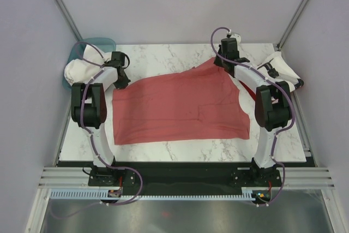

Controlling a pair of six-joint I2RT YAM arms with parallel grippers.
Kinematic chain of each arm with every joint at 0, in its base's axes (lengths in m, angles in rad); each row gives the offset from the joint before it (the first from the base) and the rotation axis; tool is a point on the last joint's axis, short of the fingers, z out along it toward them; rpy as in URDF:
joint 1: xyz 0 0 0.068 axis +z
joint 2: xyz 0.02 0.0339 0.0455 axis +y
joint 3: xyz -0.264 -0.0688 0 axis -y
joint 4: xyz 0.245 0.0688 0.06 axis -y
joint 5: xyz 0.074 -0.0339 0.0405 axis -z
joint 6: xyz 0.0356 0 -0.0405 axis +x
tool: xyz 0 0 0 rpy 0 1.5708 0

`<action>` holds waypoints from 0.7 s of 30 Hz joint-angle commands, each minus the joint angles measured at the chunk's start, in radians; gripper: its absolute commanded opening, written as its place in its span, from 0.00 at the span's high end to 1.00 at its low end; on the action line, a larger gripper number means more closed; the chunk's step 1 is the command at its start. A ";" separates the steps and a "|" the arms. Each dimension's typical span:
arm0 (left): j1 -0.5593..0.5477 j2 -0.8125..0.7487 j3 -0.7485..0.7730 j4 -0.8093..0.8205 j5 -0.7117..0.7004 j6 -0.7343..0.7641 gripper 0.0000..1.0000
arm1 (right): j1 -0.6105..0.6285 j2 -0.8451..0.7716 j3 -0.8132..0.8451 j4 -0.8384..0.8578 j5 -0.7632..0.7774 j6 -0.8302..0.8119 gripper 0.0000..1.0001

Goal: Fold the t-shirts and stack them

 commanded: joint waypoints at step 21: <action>-0.003 -0.115 -0.038 0.053 -0.051 -0.011 0.43 | -0.001 -0.124 -0.081 0.041 0.001 0.015 1.00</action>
